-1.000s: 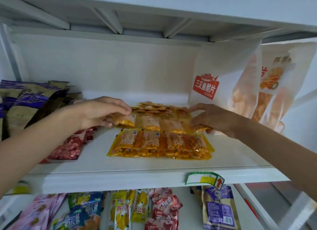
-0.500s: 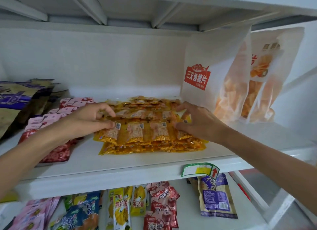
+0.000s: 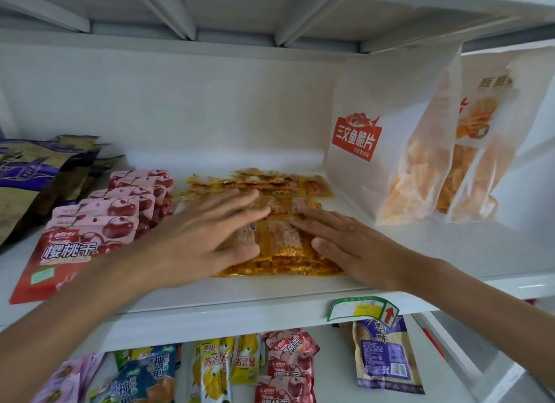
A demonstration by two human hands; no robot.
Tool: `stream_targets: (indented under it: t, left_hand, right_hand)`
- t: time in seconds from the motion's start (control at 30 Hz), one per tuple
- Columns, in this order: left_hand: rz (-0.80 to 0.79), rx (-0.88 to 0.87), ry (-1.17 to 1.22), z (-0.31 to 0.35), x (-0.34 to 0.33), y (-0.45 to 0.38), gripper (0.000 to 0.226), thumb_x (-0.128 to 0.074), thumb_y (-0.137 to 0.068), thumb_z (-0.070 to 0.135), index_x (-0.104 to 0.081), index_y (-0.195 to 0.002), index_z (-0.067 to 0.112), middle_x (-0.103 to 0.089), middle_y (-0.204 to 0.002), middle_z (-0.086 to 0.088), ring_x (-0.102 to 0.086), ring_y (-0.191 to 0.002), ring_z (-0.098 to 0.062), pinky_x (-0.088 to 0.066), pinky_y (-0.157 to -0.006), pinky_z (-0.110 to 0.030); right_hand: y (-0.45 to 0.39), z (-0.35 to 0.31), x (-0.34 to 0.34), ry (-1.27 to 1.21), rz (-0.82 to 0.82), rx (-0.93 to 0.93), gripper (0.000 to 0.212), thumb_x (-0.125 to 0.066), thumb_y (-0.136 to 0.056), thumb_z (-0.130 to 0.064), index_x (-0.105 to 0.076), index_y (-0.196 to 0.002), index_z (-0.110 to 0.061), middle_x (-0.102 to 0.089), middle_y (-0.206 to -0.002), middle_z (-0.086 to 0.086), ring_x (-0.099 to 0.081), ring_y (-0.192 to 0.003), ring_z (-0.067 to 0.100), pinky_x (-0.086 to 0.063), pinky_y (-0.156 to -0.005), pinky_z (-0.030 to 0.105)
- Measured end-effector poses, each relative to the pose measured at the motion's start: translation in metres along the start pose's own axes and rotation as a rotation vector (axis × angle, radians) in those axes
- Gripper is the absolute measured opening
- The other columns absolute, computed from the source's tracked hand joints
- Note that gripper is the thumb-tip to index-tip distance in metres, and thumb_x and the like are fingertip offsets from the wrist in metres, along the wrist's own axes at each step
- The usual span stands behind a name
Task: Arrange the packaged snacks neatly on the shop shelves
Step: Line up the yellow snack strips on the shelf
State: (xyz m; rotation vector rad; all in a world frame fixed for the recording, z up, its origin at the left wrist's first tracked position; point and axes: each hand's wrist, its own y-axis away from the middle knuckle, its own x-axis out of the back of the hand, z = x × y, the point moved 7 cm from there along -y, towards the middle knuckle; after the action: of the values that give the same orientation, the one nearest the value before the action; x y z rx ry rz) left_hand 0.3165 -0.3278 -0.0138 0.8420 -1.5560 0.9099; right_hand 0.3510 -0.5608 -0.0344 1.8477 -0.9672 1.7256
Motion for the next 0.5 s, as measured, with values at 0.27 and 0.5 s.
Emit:
stream_targets:
  t: [0.27,0.5]
  left_hand:
    - [-0.034,-0.117,0.243,0.008,-0.022,0.0,0.063,-0.006,-0.09,0.088,0.009,-0.15,0.072,0.018,-0.161,0.044,0.02,-0.15,0.015,-0.004,-0.128,-0.031]
    - [-0.01,-0.1,0.259,0.007,-0.028,-0.001,0.051,-0.011,-0.101,0.071,0.004,-0.15,0.072,0.013,-0.161,0.045,0.018,-0.149,0.017,0.0,-0.128,-0.025]
  right_hand:
    - [0.001,0.006,-0.005,-0.139,0.006,0.0,0.054,-0.012,-0.105,-0.069,-0.012,-0.159,-0.061,-0.011,-0.17,-0.028,-0.003,-0.155,-0.01,-0.009,-0.132,0.034]
    - [0.002,0.007,-0.011,-0.071,0.005,-0.002,0.06,-0.013,-0.099,-0.076,-0.006,-0.157,-0.064,-0.01,-0.17,-0.029,-0.007,-0.156,-0.007,-0.016,-0.13,0.035]
